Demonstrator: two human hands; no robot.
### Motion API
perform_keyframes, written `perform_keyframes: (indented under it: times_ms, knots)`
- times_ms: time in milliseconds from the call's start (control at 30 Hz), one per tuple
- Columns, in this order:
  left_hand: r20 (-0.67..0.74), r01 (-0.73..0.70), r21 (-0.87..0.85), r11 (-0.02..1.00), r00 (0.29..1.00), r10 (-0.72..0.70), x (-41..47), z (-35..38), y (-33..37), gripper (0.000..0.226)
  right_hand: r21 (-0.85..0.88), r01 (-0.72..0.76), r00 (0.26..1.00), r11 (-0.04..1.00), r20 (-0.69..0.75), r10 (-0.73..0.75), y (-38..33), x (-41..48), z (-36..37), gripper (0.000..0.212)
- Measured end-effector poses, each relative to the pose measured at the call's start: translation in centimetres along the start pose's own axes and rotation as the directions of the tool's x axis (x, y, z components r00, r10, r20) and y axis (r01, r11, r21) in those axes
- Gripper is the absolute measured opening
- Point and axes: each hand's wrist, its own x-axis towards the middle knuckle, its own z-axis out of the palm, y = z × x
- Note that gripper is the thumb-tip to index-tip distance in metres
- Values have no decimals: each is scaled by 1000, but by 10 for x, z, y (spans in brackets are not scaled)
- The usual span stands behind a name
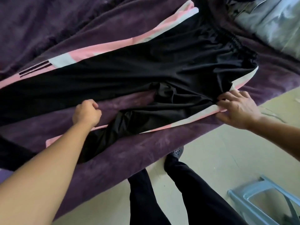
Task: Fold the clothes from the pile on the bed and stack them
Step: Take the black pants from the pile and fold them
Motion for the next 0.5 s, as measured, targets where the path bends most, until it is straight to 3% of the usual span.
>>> perform_keyframes:
  times_ms: [100, 200, 300, 400, 500]
  knots:
    - [23, 26, 95, 995, 999, -28, -14, -9, -48, 24, 100, 129, 987, 987, -106, -118, -65, 17, 6, 33]
    - [91, 31, 205, 978, 995, -50, -42, -9, -107, 42, 165, 246, 967, 955, -103, -231, -142, 30, 19, 30]
    - [121, -64, 236, 970, 992, 36, -69, -2, -158, 76, 220, 323, 939, 921, 43, -340, -210, 33, 44, 29]
    - [152, -238, 346, 908, 969, 195, -83, 13, -204, 107, 134, 219, 945, 966, 216, -245, -250, 32, 74, 54]
    - [127, -283, 442, 851, 959, 253, -79, 23, -243, 94, 69, 81, 988, 994, 124, -89, -267, 34, 93, 49]
